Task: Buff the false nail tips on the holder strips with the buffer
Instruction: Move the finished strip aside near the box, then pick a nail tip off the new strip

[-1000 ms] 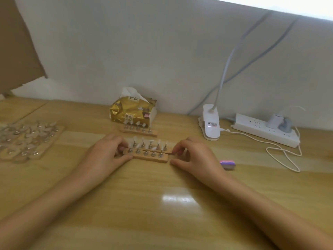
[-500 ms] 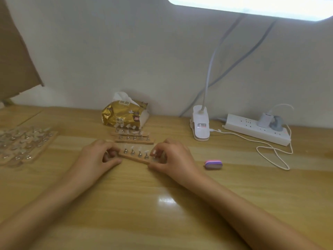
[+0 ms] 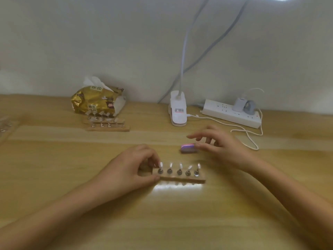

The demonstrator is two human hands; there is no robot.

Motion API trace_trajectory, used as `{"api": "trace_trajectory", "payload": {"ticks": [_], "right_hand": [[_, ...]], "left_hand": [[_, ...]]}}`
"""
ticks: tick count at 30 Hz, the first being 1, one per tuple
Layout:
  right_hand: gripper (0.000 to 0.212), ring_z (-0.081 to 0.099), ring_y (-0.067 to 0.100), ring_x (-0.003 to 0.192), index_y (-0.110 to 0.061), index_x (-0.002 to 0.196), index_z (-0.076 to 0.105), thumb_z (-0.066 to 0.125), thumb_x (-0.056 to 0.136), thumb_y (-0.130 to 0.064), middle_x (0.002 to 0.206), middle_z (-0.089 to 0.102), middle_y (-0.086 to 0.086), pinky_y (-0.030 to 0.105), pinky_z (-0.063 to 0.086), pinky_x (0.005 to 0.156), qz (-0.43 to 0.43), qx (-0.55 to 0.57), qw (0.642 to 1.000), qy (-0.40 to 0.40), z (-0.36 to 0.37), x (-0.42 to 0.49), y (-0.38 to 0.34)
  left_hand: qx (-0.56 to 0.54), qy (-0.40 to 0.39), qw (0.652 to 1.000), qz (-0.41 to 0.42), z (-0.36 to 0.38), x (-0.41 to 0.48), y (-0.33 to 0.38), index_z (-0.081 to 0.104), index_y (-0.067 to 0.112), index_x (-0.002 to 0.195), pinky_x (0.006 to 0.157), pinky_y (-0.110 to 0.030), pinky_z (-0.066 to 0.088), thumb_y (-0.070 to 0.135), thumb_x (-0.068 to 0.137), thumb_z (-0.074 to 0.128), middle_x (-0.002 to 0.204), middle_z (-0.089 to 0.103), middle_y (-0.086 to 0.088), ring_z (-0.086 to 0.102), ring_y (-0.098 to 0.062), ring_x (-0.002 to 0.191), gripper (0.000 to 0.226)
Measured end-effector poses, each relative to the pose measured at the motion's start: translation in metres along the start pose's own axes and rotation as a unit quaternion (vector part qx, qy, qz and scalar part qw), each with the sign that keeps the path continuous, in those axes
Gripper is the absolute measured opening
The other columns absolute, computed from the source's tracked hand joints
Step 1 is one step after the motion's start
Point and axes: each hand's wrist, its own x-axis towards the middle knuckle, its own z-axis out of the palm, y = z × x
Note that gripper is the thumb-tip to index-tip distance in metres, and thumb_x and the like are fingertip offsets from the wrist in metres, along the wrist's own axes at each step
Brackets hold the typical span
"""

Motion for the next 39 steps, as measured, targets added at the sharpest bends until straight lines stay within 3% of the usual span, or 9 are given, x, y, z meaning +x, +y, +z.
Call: {"api": "trace_trajectory", "payload": {"ticks": [3,11,15,18,21,26,31,36,39], "right_hand": [[0.018,0.057,0.01,0.084,-0.021,0.109,0.077,0.07,0.092,-0.018,0.103,0.065,-0.003,0.011,0.04,0.073,-0.032,0.0,0.999,-0.004,0.018,0.0,0.005],[0.023,0.065,0.011,0.089,-0.028,0.09,0.072,0.082,0.081,-0.008,0.098,0.071,-0.012,0.008,0.041,0.068,-0.09,0.025,0.996,0.011,0.013,-0.009,0.025],[0.03,0.064,0.005,0.088,-0.033,0.105,0.071,0.083,0.081,-0.019,0.095,0.068,-0.02,0.012,0.046,0.066,-0.04,0.042,0.997,0.043,0.01,-0.004,0.03],[0.02,0.064,0.004,0.086,-0.027,0.1,0.076,0.082,0.082,-0.02,0.094,0.071,-0.014,0.021,0.05,0.067,-0.02,0.138,0.985,0.098,0.011,0.007,0.023],[0.012,0.065,0.005,0.085,-0.019,0.095,0.076,0.081,0.084,-0.019,0.096,0.072,-0.007,0.022,0.052,0.068,-0.032,0.195,0.976,0.092,0.024,0.019,0.009],[0.014,0.067,0.014,0.093,-0.017,0.099,0.075,0.078,0.087,-0.012,0.103,0.069,-0.004,0.029,0.055,0.071,-0.079,0.198,0.971,0.112,0.039,0.021,0.007],[0.012,0.067,0.018,0.097,-0.02,0.096,0.074,0.077,0.088,-0.01,0.099,0.071,-0.005,0.026,0.053,0.071,-0.133,0.165,0.972,0.098,0.046,0.024,0.006],[0.014,0.065,0.019,0.095,-0.014,0.097,0.076,0.078,0.086,-0.005,0.097,0.07,0.001,0.027,0.052,0.07,-0.168,0.151,0.968,0.11,0.051,0.025,0.005],[0.014,0.066,0.019,0.091,-0.015,0.096,0.077,0.079,0.084,-0.006,0.094,0.071,0.002,0.029,0.05,0.07,-0.159,0.167,0.967,0.111,0.049,0.025,0.005]], "left_hand": [[-0.055,-0.012,0.998,-0.022,0.0,0.002,0.004,0.067,0.034,0.09,0.071,-0.006,0.042,0.031,0.07,0.085,0.094,0.061,0.016,0.057,0.008,0.086,0.027],[-0.083,0.027,0.996,0.0,0.005,-0.003,0.007,0.072,0.024,0.078,0.075,-0.031,0.052,0.017,0.077,0.081,0.086,0.067,0.012,0.062,-0.011,0.08,0.012],[0.083,0.081,0.988,0.104,0.004,-0.007,0.012,0.066,0.033,0.083,0.078,-0.022,0.043,0.032,0.083,0.073,0.088,0.067,0.019,0.062,-0.003,0.087,0.007],[-0.054,0.107,0.993,0.012,0.0,0.015,0.01,0.067,0.031,0.086,0.066,-0.009,0.043,0.032,0.087,0.07,0.09,0.072,0.017,0.065,-0.003,0.081,0.004],[-0.152,0.097,0.98,-0.084,0.003,0.047,0.004,0.072,0.023,0.084,0.065,-0.022,0.052,0.019,0.085,0.075,0.086,0.073,0.012,0.061,-0.007,0.067,0.005],[-0.138,0.112,0.982,-0.066,0.017,0.053,-0.007,0.075,0.034,0.077,0.056,-0.022,0.04,0.025,0.081,0.078,0.072,0.068,0.025,0.047,-0.002,0.053,0.011],[-0.139,0.129,0.981,-0.046,0.021,0.055,-0.01,0.077,0.031,0.077,0.05,-0.014,0.031,0.023,0.077,0.082,0.072,0.07,0.019,0.045,0.0,0.045,0.009],[-0.143,0.132,0.98,-0.05,0.022,0.055,-0.01,0.076,0.026,0.073,0.05,-0.022,0.031,0.043,0.071,0.08,0.071,0.068,0.012,0.042,-0.004,0.045,0.017],[-0.146,0.135,0.979,-0.053,0.022,0.056,-0.011,0.076,0.024,0.073,0.05,-0.017,0.029,0.029,0.074,0.084,0.066,0.064,0.02,0.043,-0.002,0.045,0.01]]}}
